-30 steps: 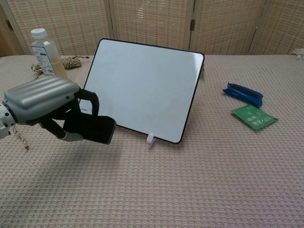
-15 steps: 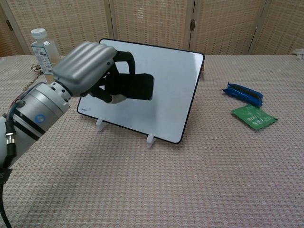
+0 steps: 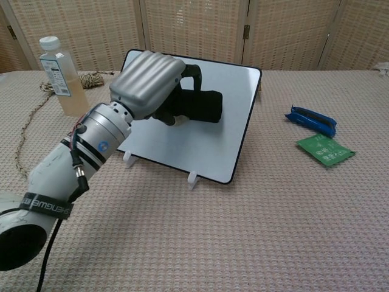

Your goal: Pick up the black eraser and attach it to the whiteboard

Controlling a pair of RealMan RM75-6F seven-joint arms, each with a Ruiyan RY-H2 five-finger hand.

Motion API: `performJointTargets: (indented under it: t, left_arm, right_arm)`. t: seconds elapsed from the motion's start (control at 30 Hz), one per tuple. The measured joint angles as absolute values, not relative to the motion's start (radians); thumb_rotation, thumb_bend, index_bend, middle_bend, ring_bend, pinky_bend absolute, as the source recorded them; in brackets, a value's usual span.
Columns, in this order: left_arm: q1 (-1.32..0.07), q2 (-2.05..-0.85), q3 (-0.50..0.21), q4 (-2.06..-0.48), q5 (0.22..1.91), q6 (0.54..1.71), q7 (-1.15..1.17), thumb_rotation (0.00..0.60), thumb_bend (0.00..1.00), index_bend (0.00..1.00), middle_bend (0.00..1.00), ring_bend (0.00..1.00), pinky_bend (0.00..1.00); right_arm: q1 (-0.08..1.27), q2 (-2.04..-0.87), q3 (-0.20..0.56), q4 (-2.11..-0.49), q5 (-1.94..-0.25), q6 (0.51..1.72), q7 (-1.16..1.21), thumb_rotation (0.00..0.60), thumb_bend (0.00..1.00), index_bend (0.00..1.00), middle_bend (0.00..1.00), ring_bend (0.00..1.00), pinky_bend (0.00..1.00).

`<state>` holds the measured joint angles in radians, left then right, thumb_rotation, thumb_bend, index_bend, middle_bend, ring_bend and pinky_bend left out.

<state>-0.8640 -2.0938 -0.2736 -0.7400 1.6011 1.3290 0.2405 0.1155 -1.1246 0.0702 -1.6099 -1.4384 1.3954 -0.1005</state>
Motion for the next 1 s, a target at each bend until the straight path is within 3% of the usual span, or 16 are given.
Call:
performJointTargets:
  t: [0.13, 0.43, 0.87, 1.0]
  left_arm:
    - [-0.895, -2.127, -0.278, -0.679, 1.579, 1.297, 0.230, 0.600, 0.34, 0.56, 1.00, 0.93, 1.00]
    - [-0.915, -2.148, -0.262, -0.642, 1.567, 1.321, 0.198, 0.600, 0.28, 0.35, 1.00, 0.94, 1.00]
    - [-0.865, -2.071, -0.224, -0.814, 1.551, 1.332, 0.261, 0.600, 0.23, 0.26, 1.00, 0.93, 1.00]
    - [-0.811, -1.996, -0.200, -0.940, 1.547, 1.356, 0.301, 0.600, 0.22, 0.19, 1.00, 0.83, 1.00]
  right_arm:
    - [0.116, -1.123, 0.072, -1.609, -1.432, 1.392, -0.097, 0.600, 0.32, 0.00, 0.00, 0.00, 0.00]
    - [0.117, -1.122, 0.073, -1.608, -1.425, 1.390, -0.097, 0.600, 0.32, 0.00, 0.00, 0.00, 0.00]
    - [0.109, -1.127, 0.064, -1.611, -1.447, 1.412, -0.107, 0.600, 0.32, 0.00, 0.00, 0.00, 0.00]
    - [0.108, -1.128, 0.057, -1.612, -1.463, 1.416, -0.111, 0.600, 0.32, 0.00, 0.00, 0.00, 0.00]
